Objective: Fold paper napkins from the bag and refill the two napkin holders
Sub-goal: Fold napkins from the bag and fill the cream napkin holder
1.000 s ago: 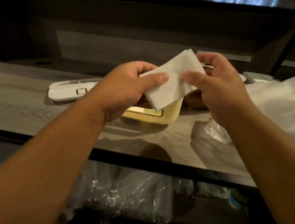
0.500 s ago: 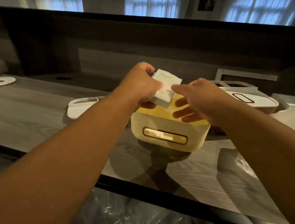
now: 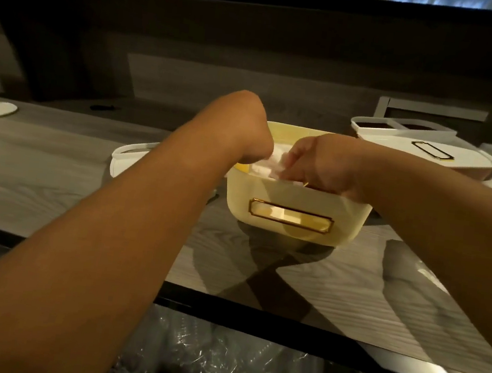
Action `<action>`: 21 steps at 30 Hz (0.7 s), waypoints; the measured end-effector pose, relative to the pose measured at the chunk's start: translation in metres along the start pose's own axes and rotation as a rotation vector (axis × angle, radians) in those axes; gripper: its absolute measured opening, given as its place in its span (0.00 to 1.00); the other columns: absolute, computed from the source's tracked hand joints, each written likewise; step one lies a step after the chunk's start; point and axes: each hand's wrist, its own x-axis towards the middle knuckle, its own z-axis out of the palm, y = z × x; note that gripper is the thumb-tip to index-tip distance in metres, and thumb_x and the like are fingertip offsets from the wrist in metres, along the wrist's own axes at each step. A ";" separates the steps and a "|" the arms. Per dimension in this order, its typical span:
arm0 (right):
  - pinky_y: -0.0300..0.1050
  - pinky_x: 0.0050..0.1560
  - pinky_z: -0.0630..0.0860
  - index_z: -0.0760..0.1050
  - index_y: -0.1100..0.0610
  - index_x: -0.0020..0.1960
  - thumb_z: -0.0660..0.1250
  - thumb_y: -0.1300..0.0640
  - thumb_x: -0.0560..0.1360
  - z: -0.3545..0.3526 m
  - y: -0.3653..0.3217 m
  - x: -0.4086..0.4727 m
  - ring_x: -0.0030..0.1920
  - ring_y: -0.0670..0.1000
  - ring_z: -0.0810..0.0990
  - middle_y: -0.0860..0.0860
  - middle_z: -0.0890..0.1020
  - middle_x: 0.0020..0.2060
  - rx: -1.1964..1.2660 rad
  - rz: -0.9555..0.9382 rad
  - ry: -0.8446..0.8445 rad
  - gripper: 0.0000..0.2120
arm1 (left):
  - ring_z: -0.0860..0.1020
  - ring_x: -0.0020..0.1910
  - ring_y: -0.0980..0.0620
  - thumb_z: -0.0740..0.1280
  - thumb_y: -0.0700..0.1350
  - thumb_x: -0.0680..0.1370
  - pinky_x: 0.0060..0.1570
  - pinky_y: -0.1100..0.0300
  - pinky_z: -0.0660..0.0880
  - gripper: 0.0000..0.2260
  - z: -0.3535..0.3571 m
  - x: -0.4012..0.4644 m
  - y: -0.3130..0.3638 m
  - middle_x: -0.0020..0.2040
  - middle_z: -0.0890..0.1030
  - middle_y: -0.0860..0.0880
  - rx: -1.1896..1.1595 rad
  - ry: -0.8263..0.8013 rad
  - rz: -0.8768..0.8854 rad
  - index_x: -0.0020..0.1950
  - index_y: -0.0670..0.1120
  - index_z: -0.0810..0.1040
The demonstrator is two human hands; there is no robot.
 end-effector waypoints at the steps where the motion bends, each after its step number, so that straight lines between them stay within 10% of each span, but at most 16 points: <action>1: 0.51 0.57 0.73 0.77 0.49 0.65 0.71 0.47 0.76 0.002 -0.001 0.002 0.49 0.53 0.78 0.51 0.81 0.54 -0.043 0.002 -0.021 0.19 | 0.80 0.43 0.48 0.74 0.43 0.73 0.43 0.55 0.79 0.05 0.002 0.001 -0.001 0.44 0.81 0.46 0.005 -0.016 0.000 0.48 0.45 0.82; 15: 0.49 0.64 0.69 0.72 0.55 0.70 0.65 0.51 0.81 0.016 -0.009 0.033 0.54 0.53 0.73 0.53 0.75 0.52 -0.218 0.083 -0.110 0.18 | 0.77 0.49 0.48 0.69 0.37 0.75 0.53 0.50 0.80 0.14 0.010 -0.019 0.012 0.50 0.78 0.49 -0.078 0.028 0.060 0.58 0.49 0.78; 21: 0.37 0.41 0.76 0.79 0.56 0.56 0.68 0.55 0.80 -0.017 0.002 -0.005 0.38 0.46 0.82 0.49 0.83 0.43 -0.181 -0.082 -0.025 0.08 | 0.76 0.52 0.50 0.66 0.36 0.77 0.53 0.54 0.78 0.15 0.008 -0.026 0.033 0.54 0.77 0.50 -0.224 0.040 0.115 0.60 0.50 0.77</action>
